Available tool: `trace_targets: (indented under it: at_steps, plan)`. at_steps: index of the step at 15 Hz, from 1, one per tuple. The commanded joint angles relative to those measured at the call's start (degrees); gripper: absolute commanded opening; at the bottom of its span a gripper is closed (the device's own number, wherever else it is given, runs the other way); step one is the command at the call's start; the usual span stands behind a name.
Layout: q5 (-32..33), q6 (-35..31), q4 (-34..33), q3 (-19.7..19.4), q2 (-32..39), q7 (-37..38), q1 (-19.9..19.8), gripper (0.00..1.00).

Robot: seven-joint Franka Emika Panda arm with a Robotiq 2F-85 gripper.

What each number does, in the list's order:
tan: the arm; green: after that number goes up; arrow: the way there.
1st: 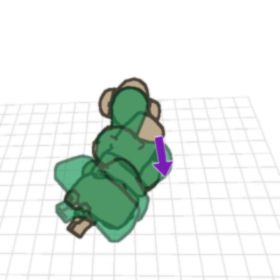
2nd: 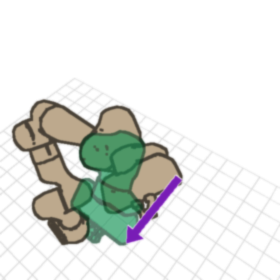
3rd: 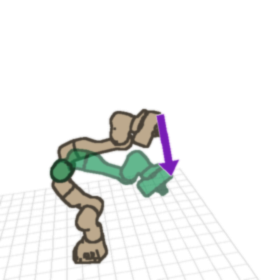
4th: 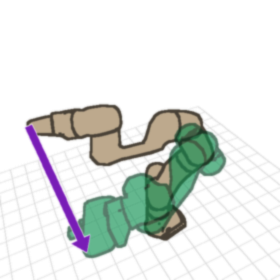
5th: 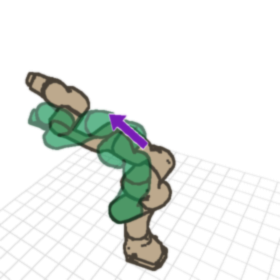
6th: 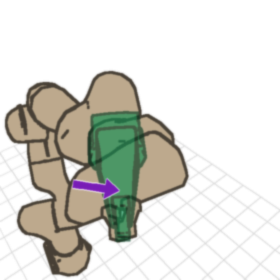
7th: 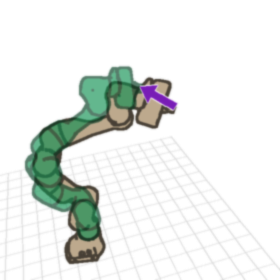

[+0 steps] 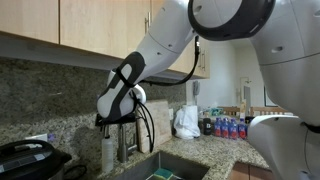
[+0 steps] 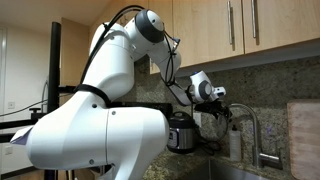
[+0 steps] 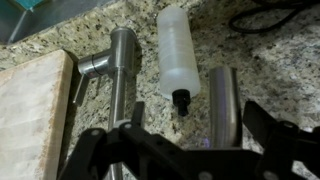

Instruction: Turn the tap nozzle to the right

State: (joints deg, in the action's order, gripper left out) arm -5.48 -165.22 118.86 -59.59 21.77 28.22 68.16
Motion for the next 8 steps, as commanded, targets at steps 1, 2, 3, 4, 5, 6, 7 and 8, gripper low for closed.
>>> trace_targets:
  at_steps: [1,2,3,4,5,6,7,8]
  plan:
    - [3.92,-5.09,-0.96,0.19,3.81,5.27,-1.08,1.0]
    - [3.8,-5.27,-1.09,0.35,4.33,5.39,-1.19,1.0]
    - [3.39,-5.31,-1.13,0.62,4.68,5.24,-1.32,1.0]
    - [3.12,-4.94,-1.33,0.73,5.34,5.19,-1.45,1.0]
    - [2.98,-4.92,-1.29,0.62,5.67,5.2,-1.38,1.0]
    - [2.79,-5.02,-1.14,0.03,6.07,5.68,-1.11,1.0]
    - [2.71,-5.14,-0.97,-0.62,6.41,6.37,-0.75,1.0]
    - [2.67,-5.17,-0.86,-1.26,6.68,7.25,-0.48,1.0]
